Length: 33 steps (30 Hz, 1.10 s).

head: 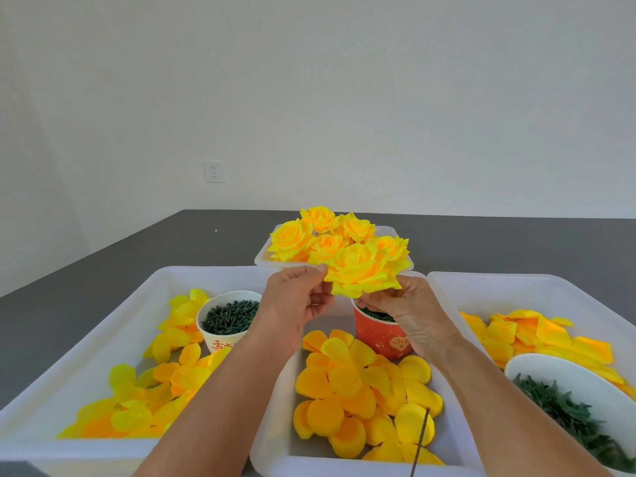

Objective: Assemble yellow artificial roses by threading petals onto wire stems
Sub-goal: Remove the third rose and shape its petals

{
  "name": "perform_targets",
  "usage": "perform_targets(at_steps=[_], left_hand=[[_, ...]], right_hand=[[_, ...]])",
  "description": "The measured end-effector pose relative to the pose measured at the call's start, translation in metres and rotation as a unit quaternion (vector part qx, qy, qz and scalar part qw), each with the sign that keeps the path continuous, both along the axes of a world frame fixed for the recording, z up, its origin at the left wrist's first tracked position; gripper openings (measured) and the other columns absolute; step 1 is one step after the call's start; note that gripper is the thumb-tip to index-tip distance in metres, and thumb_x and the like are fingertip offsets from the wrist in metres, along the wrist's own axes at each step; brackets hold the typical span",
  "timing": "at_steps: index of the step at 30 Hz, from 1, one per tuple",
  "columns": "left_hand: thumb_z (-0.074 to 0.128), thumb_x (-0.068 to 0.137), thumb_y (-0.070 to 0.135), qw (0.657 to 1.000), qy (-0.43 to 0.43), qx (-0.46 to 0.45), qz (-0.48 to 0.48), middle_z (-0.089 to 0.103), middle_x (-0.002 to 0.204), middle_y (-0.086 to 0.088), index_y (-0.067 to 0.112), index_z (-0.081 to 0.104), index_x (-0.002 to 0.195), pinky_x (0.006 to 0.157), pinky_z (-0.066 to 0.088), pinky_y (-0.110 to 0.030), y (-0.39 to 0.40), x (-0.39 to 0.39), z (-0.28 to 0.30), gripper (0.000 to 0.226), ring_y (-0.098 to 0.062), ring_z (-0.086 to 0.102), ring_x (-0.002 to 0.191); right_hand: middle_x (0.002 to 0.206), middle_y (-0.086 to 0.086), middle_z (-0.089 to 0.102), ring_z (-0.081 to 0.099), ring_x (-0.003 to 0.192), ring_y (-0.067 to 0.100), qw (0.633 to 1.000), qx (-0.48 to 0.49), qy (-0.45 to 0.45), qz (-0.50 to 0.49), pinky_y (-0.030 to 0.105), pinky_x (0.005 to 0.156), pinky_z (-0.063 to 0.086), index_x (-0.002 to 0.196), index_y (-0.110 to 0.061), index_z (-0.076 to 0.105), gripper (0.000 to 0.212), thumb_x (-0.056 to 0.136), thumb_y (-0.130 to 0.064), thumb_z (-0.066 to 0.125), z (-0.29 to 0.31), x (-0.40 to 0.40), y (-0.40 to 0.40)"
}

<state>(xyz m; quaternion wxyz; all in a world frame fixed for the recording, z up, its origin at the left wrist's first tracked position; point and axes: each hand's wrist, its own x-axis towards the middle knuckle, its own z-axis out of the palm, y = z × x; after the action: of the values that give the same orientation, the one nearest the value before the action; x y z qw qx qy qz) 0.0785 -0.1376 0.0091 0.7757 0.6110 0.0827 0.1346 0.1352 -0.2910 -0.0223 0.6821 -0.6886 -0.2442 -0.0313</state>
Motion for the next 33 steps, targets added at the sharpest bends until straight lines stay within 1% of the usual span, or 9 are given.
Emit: perform_targets(at_steps=[4, 7, 11, 13, 16, 19, 25, 30, 33], left_hand=[[0.060, 0.087, 0.003, 0.985, -0.097, 0.126, 0.062, 0.062, 0.070, 0.002, 0.014, 0.061, 0.083, 0.052, 0.044, -0.020, -0.003, -0.001, -0.001, 0.012, -0.010, 0.055, 0.059], [0.064, 0.086, 0.017, 0.971, -0.152, 0.170, 0.068, 0.062, 0.075, 0.002, 0.016, 0.062, 0.080, 0.059, 0.044, -0.025, -0.006, -0.003, 0.000, 0.006, -0.013, 0.055, 0.066], [0.067, 0.064, 0.047, 0.963, -0.144, 0.212, 0.086, 0.062, 0.072, -0.003, 0.011, 0.067, 0.072, 0.063, 0.044, -0.031, -0.008, -0.002, -0.001, 0.036, -0.013, 0.052, 0.065], [0.066, 0.062, 0.051, 0.962, -0.119, 0.224, 0.097, 0.059, 0.067, -0.011, 0.001, 0.068, 0.070, 0.060, 0.041, -0.028, -0.008, -0.001, -0.003, 0.050, -0.011, 0.047, 0.060], [0.067, 0.077, 0.042, 0.973, -0.066, 0.203, 0.092, 0.064, 0.073, -0.022, 0.008, 0.069, 0.061, 0.066, 0.041, -0.033, -0.007, 0.001, -0.004, 0.038, -0.014, 0.048, 0.066], [0.065, 0.084, 0.033, 0.980, -0.039, 0.172, 0.087, 0.067, 0.069, -0.002, 0.019, 0.070, 0.062, 0.070, 0.043, -0.030, -0.007, 0.001, -0.003, 0.027, -0.009, 0.051, 0.067], [0.067, 0.084, 0.015, 0.994, -0.001, 0.095, 0.050, 0.054, 0.076, -0.014, 0.006, 0.066, 0.069, 0.057, 0.037, -0.024, -0.003, 0.000, -0.003, 0.017, -0.016, 0.042, 0.065], [0.068, 0.079, 0.001, 0.998, 0.021, 0.047, 0.039, 0.056, 0.057, -0.004, 0.010, 0.065, 0.066, 0.048, 0.039, -0.019, 0.002, 0.001, -0.004, 0.016, -0.008, 0.047, 0.049], [0.068, 0.079, -0.002, 0.999, 0.035, 0.000, 0.019, 0.061, 0.053, -0.003, 0.008, 0.063, 0.069, 0.043, 0.043, -0.016, 0.003, 0.003, -0.004, 0.014, -0.006, 0.053, 0.044]], right_hand=[[0.082, -0.004, 0.074, 0.069, 0.084, 0.015, 1.000, 0.004, 0.000, -0.028, 0.025, 0.080, 0.052, 0.082, -0.021, 0.073, 0.006, 0.079, -0.016, 0.071, -0.001, 0.002, -0.001], [0.085, -0.002, 0.074, 0.068, 0.088, 0.019, 0.999, 0.000, 0.000, -0.037, 0.031, 0.085, 0.051, 0.082, -0.022, 0.073, 0.005, 0.079, -0.018, 0.071, -0.001, 0.003, -0.003], [0.083, -0.005, 0.073, 0.067, 0.088, 0.017, 0.998, -0.014, -0.014, -0.053, 0.030, 0.083, 0.051, 0.079, -0.024, 0.072, 0.008, 0.079, -0.016, 0.071, -0.002, 0.005, -0.004], [0.077, -0.014, 0.072, 0.067, 0.082, 0.008, 0.997, -0.030, -0.028, -0.063, 0.020, 0.076, 0.051, 0.076, -0.028, 0.071, 0.014, 0.080, -0.015, 0.071, -0.003, 0.006, -0.004], [0.070, -0.022, 0.070, 0.065, 0.073, -0.004, 0.997, -0.026, -0.040, -0.065, 0.006, 0.065, 0.047, 0.075, -0.028, 0.070, 0.018, 0.080, -0.011, 0.070, -0.004, 0.008, -0.005], [0.067, -0.024, 0.068, 0.064, 0.071, -0.007, 0.995, -0.041, -0.059, -0.065, 0.004, 0.064, 0.046, 0.074, -0.028, 0.070, 0.020, 0.080, -0.009, 0.070, -0.004, 0.010, -0.004], [0.072, -0.025, 0.065, 0.062, 0.070, -0.012, 0.987, -0.089, -0.108, -0.073, 0.001, 0.067, 0.044, 0.075, -0.029, 0.068, 0.025, 0.079, -0.005, 0.071, -0.004, 0.012, -0.003], [0.076, -0.006, 0.068, 0.062, 0.070, 0.006, 0.978, -0.135, -0.135, -0.081, 0.024, 0.072, 0.048, 0.079, -0.017, 0.071, 0.015, 0.084, -0.004, 0.065, -0.005, 0.011, -0.002], [0.077, -0.005, 0.068, 0.061, 0.071, 0.006, 0.977, -0.138, -0.133, -0.088, 0.029, 0.074, 0.047, 0.081, -0.018, 0.071, 0.016, 0.085, -0.004, 0.064, -0.005, 0.010, -0.002]])
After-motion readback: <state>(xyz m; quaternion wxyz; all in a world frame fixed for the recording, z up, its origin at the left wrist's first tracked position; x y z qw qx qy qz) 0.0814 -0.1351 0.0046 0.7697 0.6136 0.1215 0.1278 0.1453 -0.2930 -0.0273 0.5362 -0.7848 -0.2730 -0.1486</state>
